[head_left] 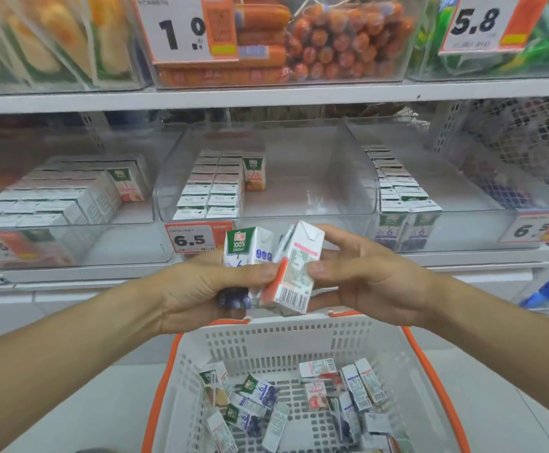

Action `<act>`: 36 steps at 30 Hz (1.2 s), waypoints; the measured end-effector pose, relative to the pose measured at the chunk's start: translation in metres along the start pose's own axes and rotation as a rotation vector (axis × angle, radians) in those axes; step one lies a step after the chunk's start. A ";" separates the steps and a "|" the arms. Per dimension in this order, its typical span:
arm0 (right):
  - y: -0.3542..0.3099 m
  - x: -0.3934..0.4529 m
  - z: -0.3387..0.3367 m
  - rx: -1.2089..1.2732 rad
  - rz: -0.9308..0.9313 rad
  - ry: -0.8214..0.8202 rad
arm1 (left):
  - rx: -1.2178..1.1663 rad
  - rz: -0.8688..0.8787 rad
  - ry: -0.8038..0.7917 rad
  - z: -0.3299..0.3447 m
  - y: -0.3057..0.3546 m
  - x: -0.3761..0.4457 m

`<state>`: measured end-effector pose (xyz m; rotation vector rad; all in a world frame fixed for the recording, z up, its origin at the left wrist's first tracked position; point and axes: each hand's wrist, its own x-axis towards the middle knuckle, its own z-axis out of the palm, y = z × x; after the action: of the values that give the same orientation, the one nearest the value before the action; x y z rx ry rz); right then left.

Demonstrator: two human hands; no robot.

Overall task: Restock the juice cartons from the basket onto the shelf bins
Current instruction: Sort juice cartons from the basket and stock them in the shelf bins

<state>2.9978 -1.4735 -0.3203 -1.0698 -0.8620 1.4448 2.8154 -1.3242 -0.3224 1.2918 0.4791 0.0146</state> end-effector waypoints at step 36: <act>-0.039 0.340 0.161 -1.427 -0.363 0.552 | -0.185 0.296 0.781 -0.213 -0.015 -0.133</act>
<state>2.8574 -1.1245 -0.2835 -2.0311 -1.5686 -0.0098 2.6171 -1.1696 -0.3332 1.1317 0.9178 0.8166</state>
